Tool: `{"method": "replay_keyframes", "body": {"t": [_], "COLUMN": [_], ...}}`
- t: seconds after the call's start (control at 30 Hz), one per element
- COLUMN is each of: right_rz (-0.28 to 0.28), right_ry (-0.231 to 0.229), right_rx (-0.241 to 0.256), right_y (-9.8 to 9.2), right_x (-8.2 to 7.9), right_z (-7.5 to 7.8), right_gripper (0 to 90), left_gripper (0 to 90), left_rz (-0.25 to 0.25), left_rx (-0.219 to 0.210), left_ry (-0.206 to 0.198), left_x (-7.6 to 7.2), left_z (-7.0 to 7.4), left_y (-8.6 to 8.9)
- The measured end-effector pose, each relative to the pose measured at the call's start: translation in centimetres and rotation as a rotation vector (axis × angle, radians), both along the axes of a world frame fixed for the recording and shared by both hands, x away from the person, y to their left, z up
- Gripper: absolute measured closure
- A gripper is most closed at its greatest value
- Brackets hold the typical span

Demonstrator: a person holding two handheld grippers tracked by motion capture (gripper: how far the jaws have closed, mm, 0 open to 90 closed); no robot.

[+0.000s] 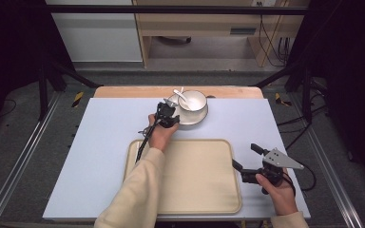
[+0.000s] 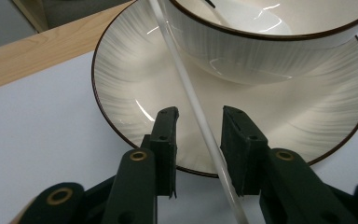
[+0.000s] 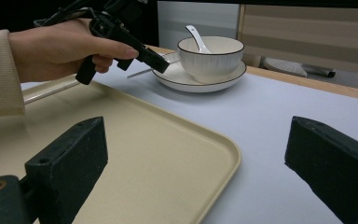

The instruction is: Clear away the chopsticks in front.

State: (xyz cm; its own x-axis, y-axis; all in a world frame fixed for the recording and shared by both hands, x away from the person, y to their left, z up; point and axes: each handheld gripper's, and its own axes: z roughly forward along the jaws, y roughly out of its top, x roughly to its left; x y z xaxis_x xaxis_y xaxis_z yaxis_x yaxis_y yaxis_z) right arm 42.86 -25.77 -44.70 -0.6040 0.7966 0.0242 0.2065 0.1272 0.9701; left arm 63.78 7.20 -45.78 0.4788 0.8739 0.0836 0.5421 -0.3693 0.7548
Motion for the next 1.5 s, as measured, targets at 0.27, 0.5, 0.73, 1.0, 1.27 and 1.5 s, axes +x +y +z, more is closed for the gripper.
{"method": "replay_keyframes", "body": {"t": [0.27, 0.5, 0.73, 1.0, 1.27, 1.5], "right_rz": [0.001, 0.002, 0.002, 0.003, 0.004, 0.006], "right_ry": [0.0, 0.001, 0.002, 0.0, -0.003, -0.001], "right_rx": [0.001, 0.008, 0.007, 0.007, 0.008, 0.014], "right_y": [0.0, -0.1, -0.1, -0.1, -0.1, 0.0], "right_x": [0.0, 0.0, 0.0, 0.0, 0.0, 0.0], "right_z": [0.0, 0.0, 0.0, 0.0, 0.0, 0.1], "right_gripper": [6.0, 6.0, 6.0, 6.0, 6.0, 6.0], "left_gripper": [75.4, 80.8, 85.0, 85.6, 85.8, 85.9], "left_rz": [0.022, 0.061, 0.091, 0.126, 0.163, 0.194], "left_rx": [-0.023, -0.027, -0.025, -0.015, -0.029, -0.047], "left_ry": [-0.006, -0.022, -0.027, -0.033, -0.068, -0.082], "left_x": [0.1, 0.0, 0.1, 0.3, -0.4, -1.5], "left_z": [-0.1, 0.1, 0.0, 0.1, 1.6, 2.2], "left_y": [-0.1, -0.2, 0.0, 0.5, 2.0, 3.6]}}
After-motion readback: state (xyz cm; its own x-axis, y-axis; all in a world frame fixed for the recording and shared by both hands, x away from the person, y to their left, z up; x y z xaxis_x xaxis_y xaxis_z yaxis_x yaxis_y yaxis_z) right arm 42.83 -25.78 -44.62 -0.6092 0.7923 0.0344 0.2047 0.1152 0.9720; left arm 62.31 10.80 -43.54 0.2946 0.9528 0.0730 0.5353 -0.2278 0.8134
